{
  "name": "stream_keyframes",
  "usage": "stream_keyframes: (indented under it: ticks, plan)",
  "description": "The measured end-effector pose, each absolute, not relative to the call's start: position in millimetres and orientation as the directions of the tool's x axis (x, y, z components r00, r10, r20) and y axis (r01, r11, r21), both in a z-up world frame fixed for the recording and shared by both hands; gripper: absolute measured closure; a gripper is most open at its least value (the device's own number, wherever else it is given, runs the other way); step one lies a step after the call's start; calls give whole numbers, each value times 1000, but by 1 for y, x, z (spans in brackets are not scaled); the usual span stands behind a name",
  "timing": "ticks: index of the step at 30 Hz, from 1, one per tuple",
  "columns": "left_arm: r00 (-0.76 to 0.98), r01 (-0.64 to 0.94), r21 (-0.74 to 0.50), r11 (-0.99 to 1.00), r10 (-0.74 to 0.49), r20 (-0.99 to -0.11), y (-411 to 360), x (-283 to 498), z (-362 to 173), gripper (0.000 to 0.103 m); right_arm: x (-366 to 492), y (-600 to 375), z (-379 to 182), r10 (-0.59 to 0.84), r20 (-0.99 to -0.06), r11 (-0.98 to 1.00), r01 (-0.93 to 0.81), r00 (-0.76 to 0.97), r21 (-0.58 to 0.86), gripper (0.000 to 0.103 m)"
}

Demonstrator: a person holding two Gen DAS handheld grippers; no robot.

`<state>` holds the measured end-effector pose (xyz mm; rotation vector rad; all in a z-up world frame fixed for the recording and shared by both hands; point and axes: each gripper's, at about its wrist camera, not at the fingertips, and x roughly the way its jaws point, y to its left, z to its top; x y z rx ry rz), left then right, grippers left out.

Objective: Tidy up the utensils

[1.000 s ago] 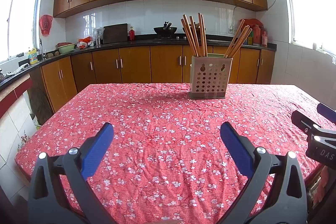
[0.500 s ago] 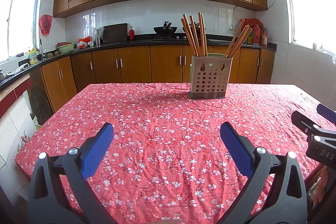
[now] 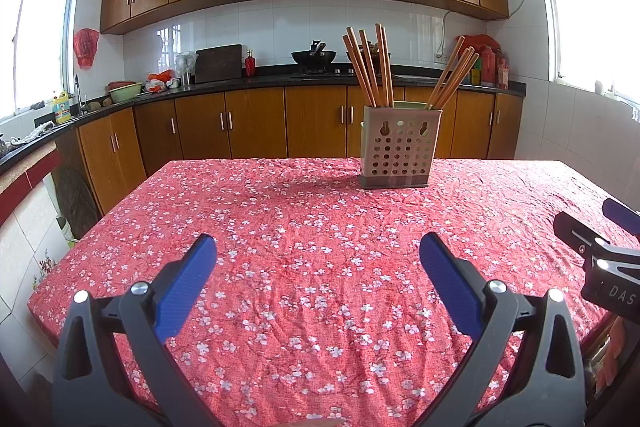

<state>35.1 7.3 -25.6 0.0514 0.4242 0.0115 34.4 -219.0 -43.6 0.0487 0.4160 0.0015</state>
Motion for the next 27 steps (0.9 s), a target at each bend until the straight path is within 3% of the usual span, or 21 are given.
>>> stream_keyframes:
  ticks: [27]
  plan:
    - [910, 2, 49, 999, 19, -414, 10, 36, -27, 4, 35, -220, -43, 12, -405, 999, 9, 914, 50, 2]
